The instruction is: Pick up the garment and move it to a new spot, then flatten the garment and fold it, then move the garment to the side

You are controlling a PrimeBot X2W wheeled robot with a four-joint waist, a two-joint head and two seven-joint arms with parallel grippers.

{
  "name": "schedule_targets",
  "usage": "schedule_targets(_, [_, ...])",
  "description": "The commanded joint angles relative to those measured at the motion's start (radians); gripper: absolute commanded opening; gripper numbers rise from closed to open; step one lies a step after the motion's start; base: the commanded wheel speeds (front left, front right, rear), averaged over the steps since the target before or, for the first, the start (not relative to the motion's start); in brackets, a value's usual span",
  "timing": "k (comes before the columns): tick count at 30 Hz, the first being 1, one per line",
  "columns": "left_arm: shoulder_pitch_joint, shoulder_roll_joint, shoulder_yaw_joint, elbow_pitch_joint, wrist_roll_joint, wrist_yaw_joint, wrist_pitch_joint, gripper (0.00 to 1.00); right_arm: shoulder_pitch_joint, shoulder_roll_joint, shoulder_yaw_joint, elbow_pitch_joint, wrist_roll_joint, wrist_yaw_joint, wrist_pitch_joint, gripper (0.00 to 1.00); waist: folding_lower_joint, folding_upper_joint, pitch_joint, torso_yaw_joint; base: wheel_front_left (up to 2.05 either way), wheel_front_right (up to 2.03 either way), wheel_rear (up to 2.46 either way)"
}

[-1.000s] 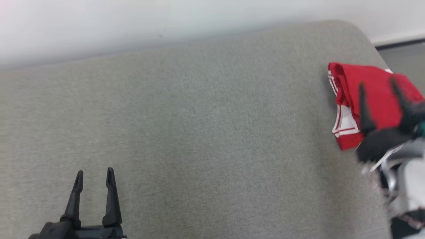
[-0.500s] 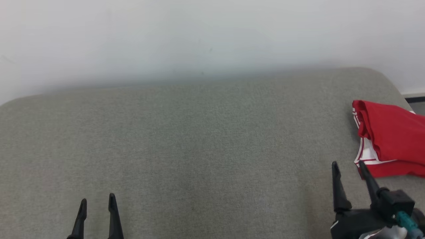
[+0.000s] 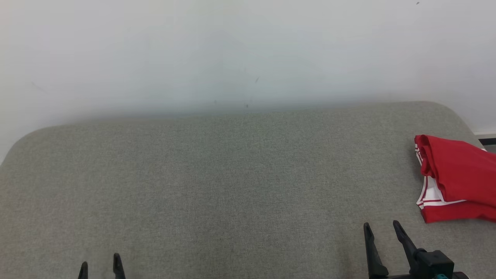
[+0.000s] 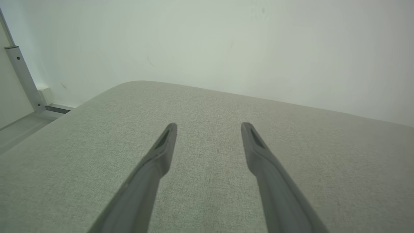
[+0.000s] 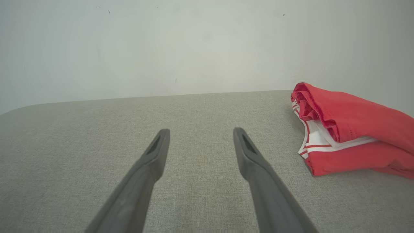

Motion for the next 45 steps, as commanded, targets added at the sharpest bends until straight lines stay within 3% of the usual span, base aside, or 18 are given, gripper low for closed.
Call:
schedule_targets(1, [0.015, 0.000, 0.009, 0.010, 0.004, -0.002, -0.003, 1.00, 0.008, 0.004, 0.010, 0.002, 0.003, 0.000, -0.004, 1.00, 0.0001, 0.0001, -0.002, 0.000, 0.00, 0.00, 0.00])
schedule_targets(33, [0.007, 0.000, 0.024, 0.054, -0.010, -0.024, -0.003, 1.00, 0.000, 0.005, 0.033, 0.032, 0.050, 0.000, -0.019, 1.00, 0.0001, 0.0001, 0.006, 0.004, 0.00, 0.00, 0.00])
schedule_targets(34, [0.008, 0.000, 0.023, 0.054, -0.005, -0.023, 0.000, 0.00, 0.001, 0.002, 0.033, 0.034, 0.043, 0.000, -0.014, 0.00, 0.0002, 0.0001, 0.006, 0.004, 0.00, 0.00, 0.00])
schedule_targets(38, [0.010, -0.005, 0.022, 0.093, -0.006, -0.026, 0.006, 0.00, 0.013, 0.002, 0.033, 0.073, 0.044, 0.000, -0.010, 0.00, 0.0002, 0.0001, 0.006, 0.004, 0.00, 0.00, 0.00])
schedule_targets(45, [-0.021, -0.005, 0.031, 0.101, -0.137, -0.037, 0.047, 0.00, -0.010, 0.002, 0.021, 0.079, 0.190, 0.000, 0.022, 0.00, 0.0002, 0.0001, 0.009, 0.006, 0.00, 0.00, 0.00])
